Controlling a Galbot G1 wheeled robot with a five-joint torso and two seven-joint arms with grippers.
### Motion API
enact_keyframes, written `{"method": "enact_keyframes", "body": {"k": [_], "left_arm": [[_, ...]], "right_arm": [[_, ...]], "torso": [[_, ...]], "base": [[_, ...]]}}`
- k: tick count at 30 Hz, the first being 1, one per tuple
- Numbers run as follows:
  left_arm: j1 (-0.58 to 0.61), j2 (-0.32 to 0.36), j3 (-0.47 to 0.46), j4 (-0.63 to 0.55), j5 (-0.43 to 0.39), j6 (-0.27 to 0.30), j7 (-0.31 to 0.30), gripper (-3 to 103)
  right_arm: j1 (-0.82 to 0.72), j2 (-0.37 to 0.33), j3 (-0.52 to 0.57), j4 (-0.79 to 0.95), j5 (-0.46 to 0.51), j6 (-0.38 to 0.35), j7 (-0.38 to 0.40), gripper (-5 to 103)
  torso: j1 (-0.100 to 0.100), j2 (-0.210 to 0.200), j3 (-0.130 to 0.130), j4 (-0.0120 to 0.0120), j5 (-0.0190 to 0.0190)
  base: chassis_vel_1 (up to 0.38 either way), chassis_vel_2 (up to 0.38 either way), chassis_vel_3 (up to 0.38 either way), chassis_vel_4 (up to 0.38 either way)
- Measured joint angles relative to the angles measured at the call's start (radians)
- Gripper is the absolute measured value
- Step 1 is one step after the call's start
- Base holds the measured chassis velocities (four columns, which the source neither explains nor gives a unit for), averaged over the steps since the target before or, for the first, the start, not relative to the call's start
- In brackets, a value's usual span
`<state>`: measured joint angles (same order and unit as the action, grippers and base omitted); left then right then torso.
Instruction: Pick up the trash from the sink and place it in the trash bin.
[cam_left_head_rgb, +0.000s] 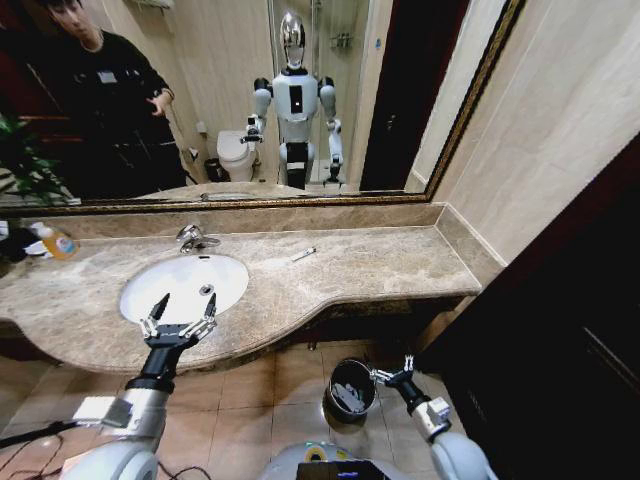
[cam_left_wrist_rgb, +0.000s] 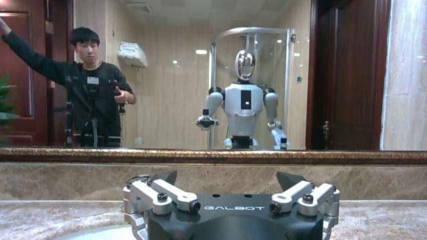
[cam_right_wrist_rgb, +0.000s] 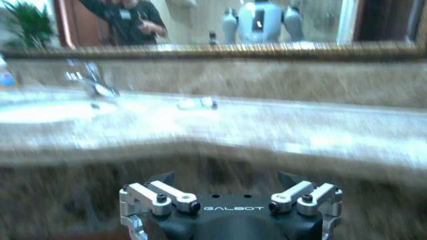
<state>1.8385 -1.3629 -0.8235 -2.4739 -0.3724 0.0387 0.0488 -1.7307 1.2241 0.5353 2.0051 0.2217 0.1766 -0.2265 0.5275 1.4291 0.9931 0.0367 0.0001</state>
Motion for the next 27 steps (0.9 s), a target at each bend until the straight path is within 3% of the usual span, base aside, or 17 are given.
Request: {"method": "enact_keyframes", "body": {"k": [3,6,8,10,17,19,24,25,27], "left_arm": [[0.000,0.000,0.000,0.000,0.000,0.000,0.000,100],[0.000,0.000,0.000,0.000,0.000,0.000,0.000,100],[0.000,0.000,0.000,0.000,0.000,0.000,0.000,100],[0.000,0.000,0.000,0.000,0.000,0.000,0.000,100],[0.000,0.000,0.000,0.000,0.000,0.000,0.000,100],[0.000,0.000,0.000,0.000,0.000,0.000,0.000,100],[0.000,0.000,0.000,0.000,0.000,0.000,0.000,100],[0.000,0.000,0.000,0.000,0.000,0.000,0.000,100],[0.000,0.000,0.000,0.000,0.000,0.000,0.000,100]], "right_arm": [[0.030,-0.015,-0.019,0.090,0.005,-0.050,0.005,100],[0.167,-0.059,-0.067,0.132,0.033,-0.152,0.037,100],[0.185,-0.068,-0.075,0.132,0.040,-0.165,0.042,100],[0.315,-0.146,-0.141,0.086,0.094,-0.239,0.060,100],[0.513,-0.263,-0.262,-0.038,0.206,-0.235,0.053,100],[0.629,-0.316,-0.323,-0.118,0.283,-0.218,0.012,100],[0.777,-0.360,-0.390,-0.246,0.333,-0.209,-0.086,100],[0.825,-0.368,-0.411,-0.277,0.351,-0.224,-0.114,100],[0.965,-0.367,-0.461,-0.340,0.400,-0.324,-0.176,100]], "torso": [[0.000,0.000,0.000,0.0000,-0.0003],[0.000,0.000,0.000,0.0004,0.0001],[0.000,0.000,0.000,0.0005,-0.0001],[0.000,0.000,0.000,0.0004,0.0003],[0.000,0.000,0.000,0.0002,0.0000],[0.000,0.000,0.000,0.0003,-0.0001],[0.000,0.000,0.000,0.0001,0.0002],[0.000,0.000,0.000,0.0001,0.0002],[0.000,0.000,0.000,-0.0001,0.0000]], "base": [[0.000,0.000,0.000,0.000],[0.000,0.000,0.000,0.000],[0.000,0.000,0.000,0.000],[0.000,0.000,0.000,0.000],[0.000,0.000,0.000,0.000],[0.000,0.000,0.000,0.000],[0.000,0.000,0.000,0.000],[0.000,0.000,0.000,0.000],[0.000,0.000,0.000,0.000]]}}
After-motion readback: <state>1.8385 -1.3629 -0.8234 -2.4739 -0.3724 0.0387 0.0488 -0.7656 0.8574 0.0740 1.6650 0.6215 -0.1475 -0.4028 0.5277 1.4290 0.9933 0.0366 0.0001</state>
